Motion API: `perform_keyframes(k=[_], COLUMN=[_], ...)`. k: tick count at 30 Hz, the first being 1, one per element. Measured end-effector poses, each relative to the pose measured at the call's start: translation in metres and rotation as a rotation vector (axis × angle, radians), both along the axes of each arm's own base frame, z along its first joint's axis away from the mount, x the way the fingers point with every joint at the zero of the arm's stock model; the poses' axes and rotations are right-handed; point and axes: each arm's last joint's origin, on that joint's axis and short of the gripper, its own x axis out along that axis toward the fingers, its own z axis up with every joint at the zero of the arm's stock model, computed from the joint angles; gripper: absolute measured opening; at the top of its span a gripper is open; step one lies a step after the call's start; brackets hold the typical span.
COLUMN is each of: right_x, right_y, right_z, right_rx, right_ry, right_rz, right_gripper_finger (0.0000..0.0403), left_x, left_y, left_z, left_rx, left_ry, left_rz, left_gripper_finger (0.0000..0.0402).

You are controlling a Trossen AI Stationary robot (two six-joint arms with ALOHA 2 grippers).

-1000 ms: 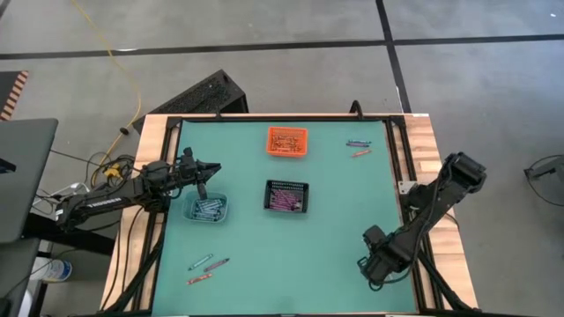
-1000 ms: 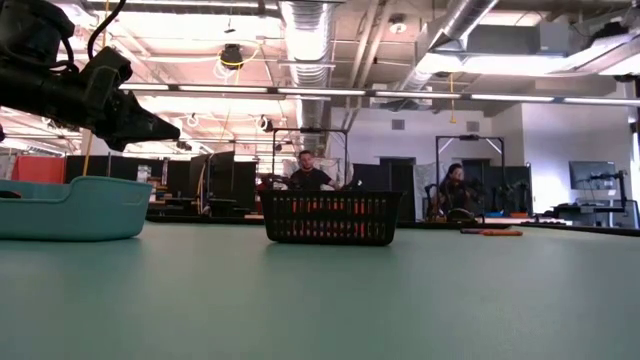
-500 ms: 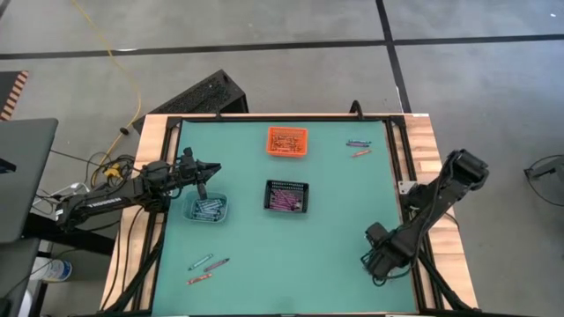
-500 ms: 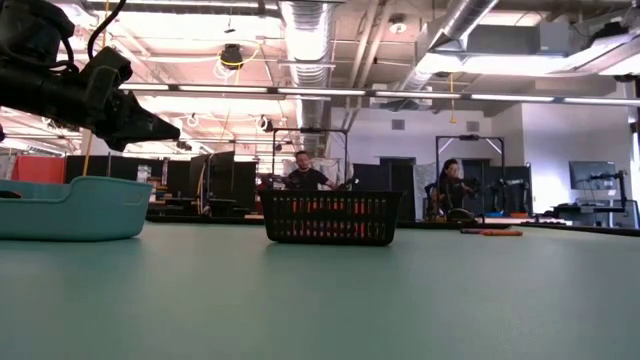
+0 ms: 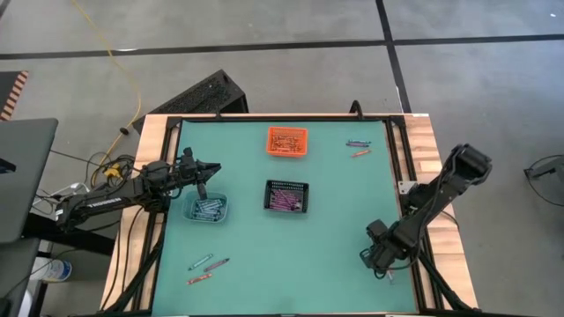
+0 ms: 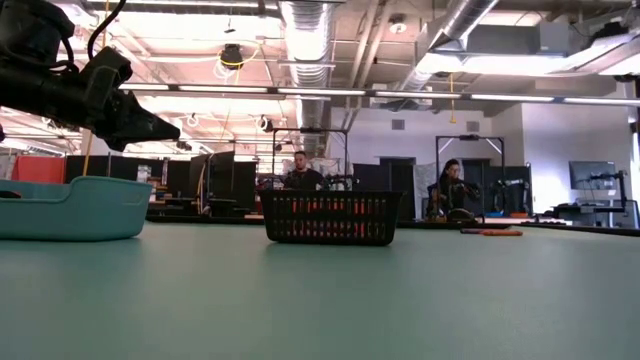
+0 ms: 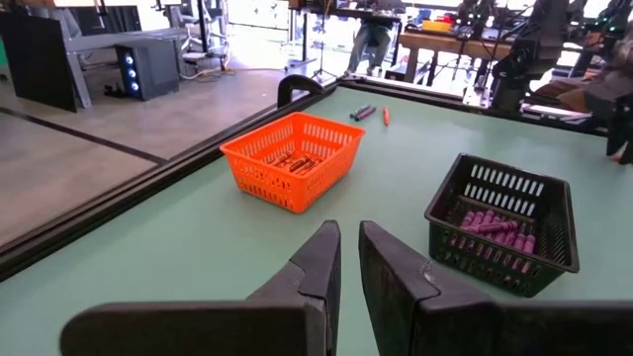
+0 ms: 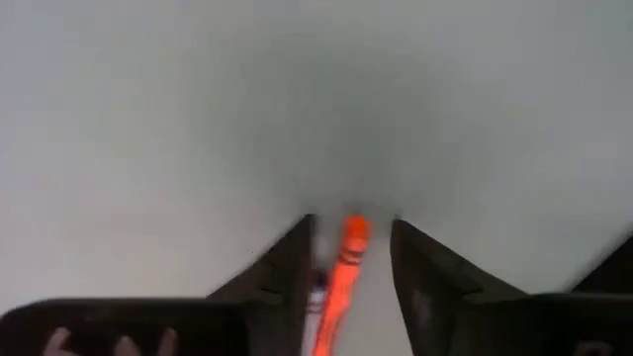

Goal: Sort crayons
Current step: Put the orange crayon into the orange bin

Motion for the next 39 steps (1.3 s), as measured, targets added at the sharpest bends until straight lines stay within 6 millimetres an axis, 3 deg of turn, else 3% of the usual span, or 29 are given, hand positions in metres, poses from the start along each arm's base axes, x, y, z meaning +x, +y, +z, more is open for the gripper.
perform_keyframes(k=[16, 21, 25, 32, 39], right_x=[0.007, 0.010, 0.017, 0.041, 0.085], right_y=[-0.001, -0.003, -0.006, -0.011, -0.032], right_z=[-0.008, -0.005, 0.004, 0.039, 0.071], right_rx=[-0.016, -0.027, -0.065, -0.138, -0.303], right_ry=[0.014, 0.022, 0.042, -0.022, -0.279], right_rz=[0.027, 0.040, 0.077, 0.138, 0.270], right_gripper_finger=[0.0012, 0.0005, 0.0005, 0.0005, 0.0004], left_x=[0.000, 0.000, 0.000, 0.000, 0.000], left_y=[0.000, 0.000, 0.000, 0.000, 0.000], left_z=[0.000, 0.000, 0.000, 0.000, 0.000], left_rx=[0.000, 0.000, 0.000, 0.000, 0.000], left_ry=[0.000, 0.000, 0.000, 0.000, 0.000], left_rz=[0.000, 0.000, 0.000, 0.000, 0.000], left_gripper_finger=[0.0029, 0.0029, 0.0029, 0.0029, 0.0029])
